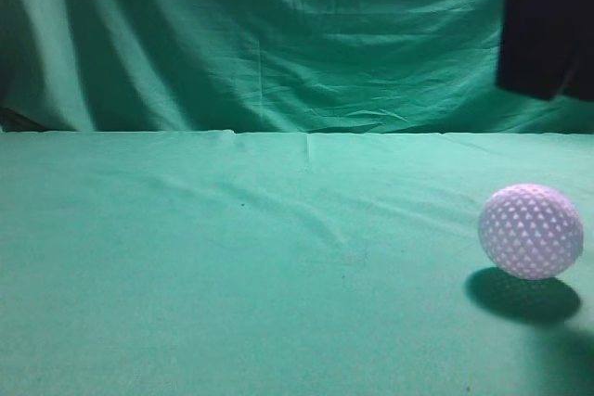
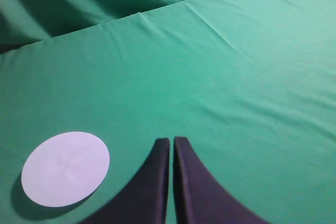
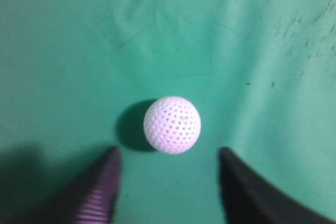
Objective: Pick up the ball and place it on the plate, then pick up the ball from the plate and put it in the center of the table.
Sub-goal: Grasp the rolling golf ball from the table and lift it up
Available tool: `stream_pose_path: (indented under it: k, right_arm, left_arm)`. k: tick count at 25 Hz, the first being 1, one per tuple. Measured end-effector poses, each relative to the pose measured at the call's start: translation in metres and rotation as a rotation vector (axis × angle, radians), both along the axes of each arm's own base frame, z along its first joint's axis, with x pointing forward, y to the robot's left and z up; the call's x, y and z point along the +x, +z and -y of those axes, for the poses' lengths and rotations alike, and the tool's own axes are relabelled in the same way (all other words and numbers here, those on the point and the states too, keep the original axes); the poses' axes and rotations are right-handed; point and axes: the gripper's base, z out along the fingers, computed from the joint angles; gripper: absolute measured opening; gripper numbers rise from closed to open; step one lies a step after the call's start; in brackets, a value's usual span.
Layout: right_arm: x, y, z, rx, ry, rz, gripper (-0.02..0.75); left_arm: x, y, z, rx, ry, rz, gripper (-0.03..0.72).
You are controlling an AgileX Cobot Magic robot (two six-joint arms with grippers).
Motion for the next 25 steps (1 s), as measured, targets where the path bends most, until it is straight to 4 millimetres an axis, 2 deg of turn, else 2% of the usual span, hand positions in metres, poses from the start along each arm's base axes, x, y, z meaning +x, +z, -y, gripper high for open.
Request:
stream_pose_path:
  k: [1, 3, 6, 7, 13, 15, 23, 25]
  right_arm:
    - [0.001, -0.003, -0.001, -0.003, -0.023, -0.012, 0.499]
    - [0.003, -0.009, -0.003, -0.013, -0.057, -0.037, 0.582]
    - [0.007, -0.022, -0.006, -0.042, -0.093, -0.081, 0.582]
    - [0.008, -0.027, -0.008, -0.052, -0.097, -0.093, 0.623]
    - [0.018, -0.046, -0.016, -0.059, -0.108, -0.099, 0.608]
    - [0.020, -0.050, -0.017, -0.058, -0.105, -0.096, 0.540]
    - [0.023, -0.060, -0.020, -0.076, -0.079, -0.104, 0.547]
    - [0.023, -0.061, -0.020, -0.079, -0.079, -0.108, 0.483]
  left_arm:
    - [0.000, 0.000, 0.000, 0.000, 0.000, 0.000, 0.000]
    - [0.000, 0.000, 0.000, 0.000, 0.000, 0.000, 0.000]
    - [0.000, 0.000, 0.000, 0.000, 0.000, 0.000, 0.000]
    - [0.000, 0.000, 0.000, 0.000, 0.000, 0.000, 0.000]
    - [0.000, 0.000, 0.000, 0.000, 0.000, 0.000, 0.000]
    - [0.000, 0.000, 0.000, 0.000, 0.000, 0.000, 0.000]
    - [0.000, 0.000, 0.000, 0.000, 0.000, 0.000, 0.000]
    - [0.000, 0.000, 0.000, 0.000, 0.000, 0.000, 0.000]
